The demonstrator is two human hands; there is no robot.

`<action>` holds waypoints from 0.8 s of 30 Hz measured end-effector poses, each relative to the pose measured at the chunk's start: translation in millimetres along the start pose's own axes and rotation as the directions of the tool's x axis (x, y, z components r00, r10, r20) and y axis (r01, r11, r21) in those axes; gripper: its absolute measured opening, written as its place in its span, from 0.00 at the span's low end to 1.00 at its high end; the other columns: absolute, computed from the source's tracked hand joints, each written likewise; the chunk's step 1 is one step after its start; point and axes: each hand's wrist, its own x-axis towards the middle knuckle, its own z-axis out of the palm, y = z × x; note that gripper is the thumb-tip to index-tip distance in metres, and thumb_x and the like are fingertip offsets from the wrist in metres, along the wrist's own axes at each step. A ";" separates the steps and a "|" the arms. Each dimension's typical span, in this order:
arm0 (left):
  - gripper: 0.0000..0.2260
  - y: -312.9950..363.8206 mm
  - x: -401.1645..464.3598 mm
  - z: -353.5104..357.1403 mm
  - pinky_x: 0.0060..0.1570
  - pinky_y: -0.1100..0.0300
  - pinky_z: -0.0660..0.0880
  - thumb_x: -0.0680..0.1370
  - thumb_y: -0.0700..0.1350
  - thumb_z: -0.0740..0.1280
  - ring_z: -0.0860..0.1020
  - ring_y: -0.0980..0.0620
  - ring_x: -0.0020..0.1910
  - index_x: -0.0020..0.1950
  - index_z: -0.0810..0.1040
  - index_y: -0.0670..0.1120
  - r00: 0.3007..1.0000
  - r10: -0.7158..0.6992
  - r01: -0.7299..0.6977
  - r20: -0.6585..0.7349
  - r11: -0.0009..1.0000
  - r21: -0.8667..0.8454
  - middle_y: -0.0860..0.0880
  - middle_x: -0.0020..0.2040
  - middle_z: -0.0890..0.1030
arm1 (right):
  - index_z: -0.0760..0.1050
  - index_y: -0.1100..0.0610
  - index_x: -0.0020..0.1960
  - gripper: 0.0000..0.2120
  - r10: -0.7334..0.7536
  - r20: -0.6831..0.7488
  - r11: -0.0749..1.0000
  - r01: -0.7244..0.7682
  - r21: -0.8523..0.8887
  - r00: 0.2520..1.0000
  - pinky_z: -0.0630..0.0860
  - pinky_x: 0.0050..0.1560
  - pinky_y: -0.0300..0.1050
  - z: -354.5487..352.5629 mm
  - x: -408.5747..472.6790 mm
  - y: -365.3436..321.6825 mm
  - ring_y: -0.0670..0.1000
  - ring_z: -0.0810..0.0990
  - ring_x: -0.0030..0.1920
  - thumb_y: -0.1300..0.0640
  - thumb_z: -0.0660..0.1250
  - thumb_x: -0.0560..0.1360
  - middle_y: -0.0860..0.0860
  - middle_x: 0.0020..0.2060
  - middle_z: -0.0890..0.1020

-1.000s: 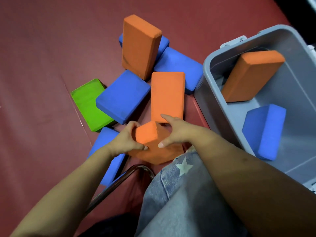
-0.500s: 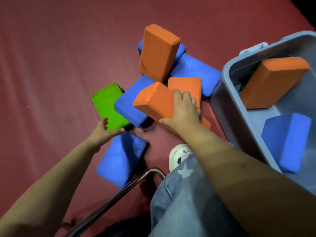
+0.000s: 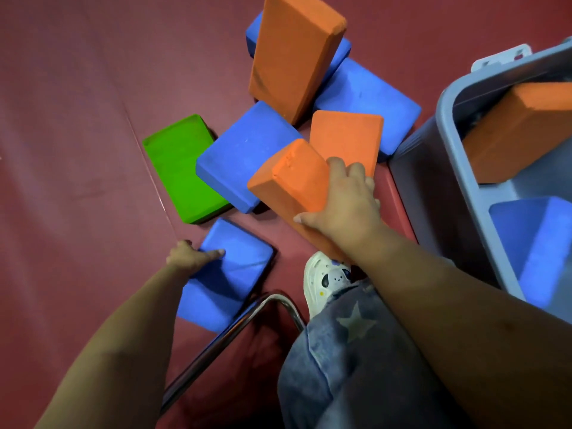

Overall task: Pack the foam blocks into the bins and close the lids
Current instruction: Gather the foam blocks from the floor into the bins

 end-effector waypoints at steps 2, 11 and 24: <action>0.47 4.5 -13.3 -0.6 0.56 0.52 0.73 0.61 0.60 0.79 0.75 0.42 0.60 0.71 0.66 0.40 0.990 0.052 -0.037 0.133 0.992 -0.117 0.40 0.65 0.73 | 0.59 0.52 0.69 0.42 -0.002 0.009 1.000 0.002 -0.012 1.000 0.68 0.58 0.58 0.8 -0.6 -2.1 0.58 0.64 0.65 0.44 0.77 0.63 0.54 0.63 0.65; 0.46 -0.8 -55.4 -9.2 0.61 0.53 0.70 0.49 0.68 0.73 0.71 0.44 0.59 0.61 0.70 0.45 0.947 0.254 -0.290 0.198 0.939 0.184 0.44 0.60 0.69 | 0.59 0.52 0.69 0.43 -0.005 0.006 1.000 0.005 -0.031 1.000 0.69 0.59 0.58 -4.7 -2.3 -6.9 0.58 0.64 0.65 0.45 0.78 0.62 0.54 0.63 0.64; 0.28 82.3 -188.9 -92.8 0.49 0.54 0.67 0.63 0.49 0.79 0.71 0.46 0.50 0.55 0.71 0.43 0.553 0.785 -0.789 -0.278 0.601 0.128 0.48 0.51 0.70 | 0.57 0.51 0.72 0.46 -0.105 -0.349 0.977 0.162 0.139 0.931 0.67 0.62 0.55 -79.3 -65.2 11.8 0.59 0.65 0.66 0.42 0.76 0.63 0.54 0.64 0.65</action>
